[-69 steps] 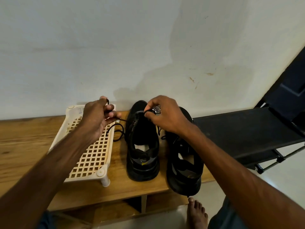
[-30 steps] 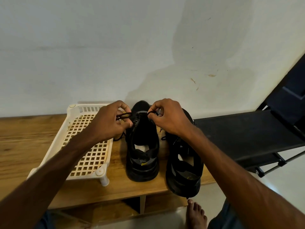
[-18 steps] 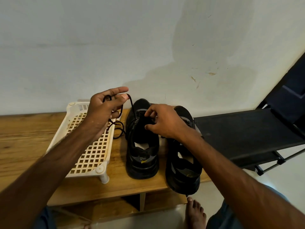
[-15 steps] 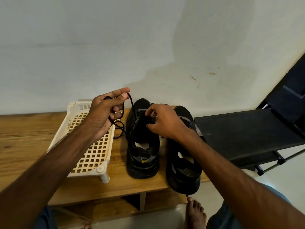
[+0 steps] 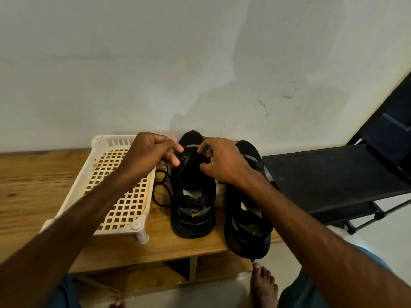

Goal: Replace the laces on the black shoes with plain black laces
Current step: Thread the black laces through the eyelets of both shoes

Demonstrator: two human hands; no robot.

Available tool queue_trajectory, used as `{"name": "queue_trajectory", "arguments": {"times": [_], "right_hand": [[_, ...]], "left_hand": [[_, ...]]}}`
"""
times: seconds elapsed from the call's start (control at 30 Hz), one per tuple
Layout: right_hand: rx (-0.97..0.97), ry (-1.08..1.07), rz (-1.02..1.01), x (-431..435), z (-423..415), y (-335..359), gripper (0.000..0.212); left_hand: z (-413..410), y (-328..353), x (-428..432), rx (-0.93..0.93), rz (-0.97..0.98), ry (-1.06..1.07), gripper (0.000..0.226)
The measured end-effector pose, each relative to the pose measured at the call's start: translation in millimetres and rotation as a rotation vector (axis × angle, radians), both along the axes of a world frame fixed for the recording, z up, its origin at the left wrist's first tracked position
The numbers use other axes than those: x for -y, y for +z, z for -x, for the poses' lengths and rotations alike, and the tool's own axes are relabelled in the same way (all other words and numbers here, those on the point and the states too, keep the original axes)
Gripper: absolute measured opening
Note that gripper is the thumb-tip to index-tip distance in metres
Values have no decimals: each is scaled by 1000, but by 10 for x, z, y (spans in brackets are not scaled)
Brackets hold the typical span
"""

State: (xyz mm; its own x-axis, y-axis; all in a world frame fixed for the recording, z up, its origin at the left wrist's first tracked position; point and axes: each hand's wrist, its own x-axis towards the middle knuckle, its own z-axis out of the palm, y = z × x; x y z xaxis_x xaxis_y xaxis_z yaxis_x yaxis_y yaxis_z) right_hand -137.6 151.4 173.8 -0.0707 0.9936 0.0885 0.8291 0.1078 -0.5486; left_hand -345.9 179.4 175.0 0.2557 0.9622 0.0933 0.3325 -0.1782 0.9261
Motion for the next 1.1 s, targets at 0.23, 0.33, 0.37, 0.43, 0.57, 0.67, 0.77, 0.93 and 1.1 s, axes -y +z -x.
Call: {"name": "queue_trajectory", "arguments": {"times": [0.23,0.33,0.37,0.43,0.57,0.67,0.77,0.93,1.1], "right_hand": [[-1,-5,-9,1,1,3,35],[1,-6,-8,-2,3,3,35],[3,-9,-9,0,9,5,35],[10,-10,-13,-4,13,2,35],[9,-5,-6,-9,-9,3,35],[-24,5,-22,3,-19,8,25],[-175,26,-163,47,22,106,12],[-918,139,209,157,165,346,24],[-885,216,341,229,159,374,24]], "left_hand": [[-73,-162,-15,-460,-236,-86,18],[-82,-193,-64,-485,-243,-65,14],[-94,-210,-70,-484,-229,-59,14],[-126,-222,-65,-490,-190,-47,13],[-115,-150,-89,-499,-55,-81,20],[-24,16,-59,-62,140,-127,31],[72,175,-25,392,218,-232,25],[-1,233,31,497,186,-309,44],[6,188,-45,556,243,-228,53]]}}
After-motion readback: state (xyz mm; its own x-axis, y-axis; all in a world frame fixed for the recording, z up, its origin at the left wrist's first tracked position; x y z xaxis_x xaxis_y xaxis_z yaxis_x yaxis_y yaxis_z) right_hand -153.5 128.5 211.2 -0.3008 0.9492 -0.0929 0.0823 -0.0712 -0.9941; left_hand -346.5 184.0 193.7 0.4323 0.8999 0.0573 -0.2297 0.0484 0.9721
